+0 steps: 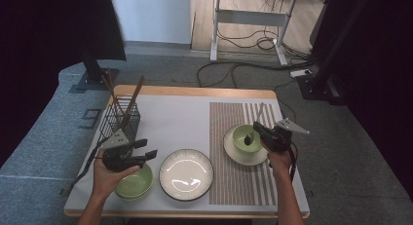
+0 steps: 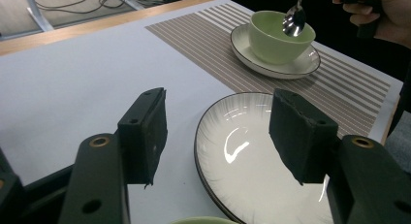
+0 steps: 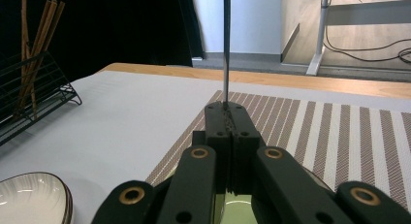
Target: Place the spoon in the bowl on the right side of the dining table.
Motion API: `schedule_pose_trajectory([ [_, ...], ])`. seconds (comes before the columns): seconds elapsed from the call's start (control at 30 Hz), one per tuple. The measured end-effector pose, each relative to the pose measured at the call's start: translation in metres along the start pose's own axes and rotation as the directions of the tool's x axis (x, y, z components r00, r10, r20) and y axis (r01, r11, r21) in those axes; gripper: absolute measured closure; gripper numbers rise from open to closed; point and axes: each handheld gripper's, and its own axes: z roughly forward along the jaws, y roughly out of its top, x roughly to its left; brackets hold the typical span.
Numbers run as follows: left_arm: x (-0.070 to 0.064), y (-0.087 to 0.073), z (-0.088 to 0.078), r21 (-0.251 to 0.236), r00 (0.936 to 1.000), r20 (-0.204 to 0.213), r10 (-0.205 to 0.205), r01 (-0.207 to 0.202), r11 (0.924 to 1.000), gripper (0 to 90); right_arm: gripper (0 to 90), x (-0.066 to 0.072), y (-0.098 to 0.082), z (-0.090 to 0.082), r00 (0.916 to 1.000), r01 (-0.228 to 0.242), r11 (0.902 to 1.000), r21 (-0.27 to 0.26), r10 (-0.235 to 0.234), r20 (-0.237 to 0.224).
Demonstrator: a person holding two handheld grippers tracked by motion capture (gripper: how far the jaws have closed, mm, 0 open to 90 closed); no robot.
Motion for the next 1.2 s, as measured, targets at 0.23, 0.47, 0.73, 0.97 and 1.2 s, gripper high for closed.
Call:
schedule_pose_trajectory([
  [0.23, 0.0, 0.0, 0.0, 0.003, 1.0, -0.006, 0.004, -0.004, 1.0, 38.7, 89.3, 0.0, -0.002, 0.003, 0.9998, 0.015, 0.9998, 0.014, -0.015, 0.012],
  [0.47, 0.0, -0.001, 0.002, 0.01, 1.0, 0.006, 0.003, -0.003, 0.9999, 38.7, 89.3, -0.004, -0.009, 0.006, 0.9998, 0.006, 0.9992, 0.04, -0.007, 0.018],
  [0.73, 0.001, -0.001, 0.001, 0.015, 1.0, 0.002, 0.002, -0.002, 0.9999, 38.9, 89.3, -0.007, -0.015, 0.012, 0.9996, 0.006, 0.9973, 0.074, -0.008, 0.027],
  [0.97, 0.0, -0.002, 0.002, 0.018, 1.0, 0.001, 0.005, -0.005, 0.9998, 39.2, 89.2, -0.009, -0.018, 0.014, 0.9993, 0.004, 0.9963, 0.086, -0.007, 0.036],
  [1.2, 0.0, -0.002, 0.003, 0.021, 1.0, 0.0, 0.007, -0.007, 0.9998, 39.4, 89.1, -0.011, -0.019, 0.015, 0.9987, 0.004, 0.9959, 0.091, -0.009, 0.05],
])
